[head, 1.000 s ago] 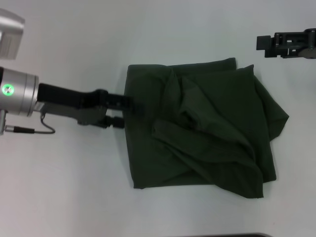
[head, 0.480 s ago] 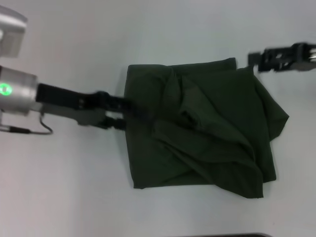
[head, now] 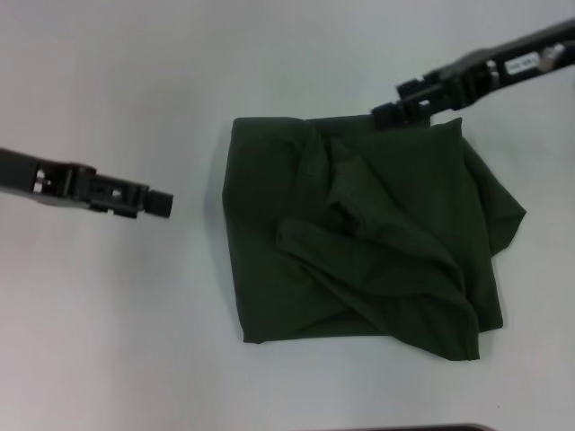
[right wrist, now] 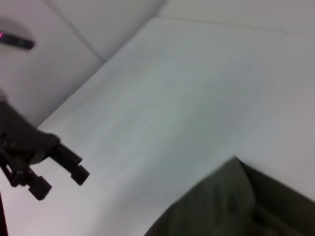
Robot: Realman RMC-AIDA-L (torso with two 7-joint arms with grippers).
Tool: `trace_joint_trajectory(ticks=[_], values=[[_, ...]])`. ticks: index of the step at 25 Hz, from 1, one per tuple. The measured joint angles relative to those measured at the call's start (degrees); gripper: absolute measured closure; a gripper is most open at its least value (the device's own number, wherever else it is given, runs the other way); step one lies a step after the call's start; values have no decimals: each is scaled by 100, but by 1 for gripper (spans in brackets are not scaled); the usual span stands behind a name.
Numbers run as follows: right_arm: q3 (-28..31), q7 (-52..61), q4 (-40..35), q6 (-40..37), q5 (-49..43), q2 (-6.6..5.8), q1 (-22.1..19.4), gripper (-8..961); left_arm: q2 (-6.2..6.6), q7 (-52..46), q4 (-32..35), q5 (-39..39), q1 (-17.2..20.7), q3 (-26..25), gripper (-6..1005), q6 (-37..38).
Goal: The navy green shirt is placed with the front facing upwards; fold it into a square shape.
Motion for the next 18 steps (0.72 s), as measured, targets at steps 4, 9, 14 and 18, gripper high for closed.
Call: trace_joint_trajectory(ticks=[4, 9, 14, 18], values=[[-299, 278, -91, 154, -246, 85, 244, 25, -46, 64, -111, 144, 29, 16, 123, -142], [-423, 517, -85, 245, -307, 115, 377, 25, -326, -360, -501, 246, -32, 131, 124, -985], [-426, 810, -62, 256, -308, 105, 417, 26, -452, -822, -1129, 566, -333, 521, 125, -1764], [-429, 890, -49, 256, -309, 101, 383, 26, -546, -837, -1565, 616, -592, 545, 126, -1954]])
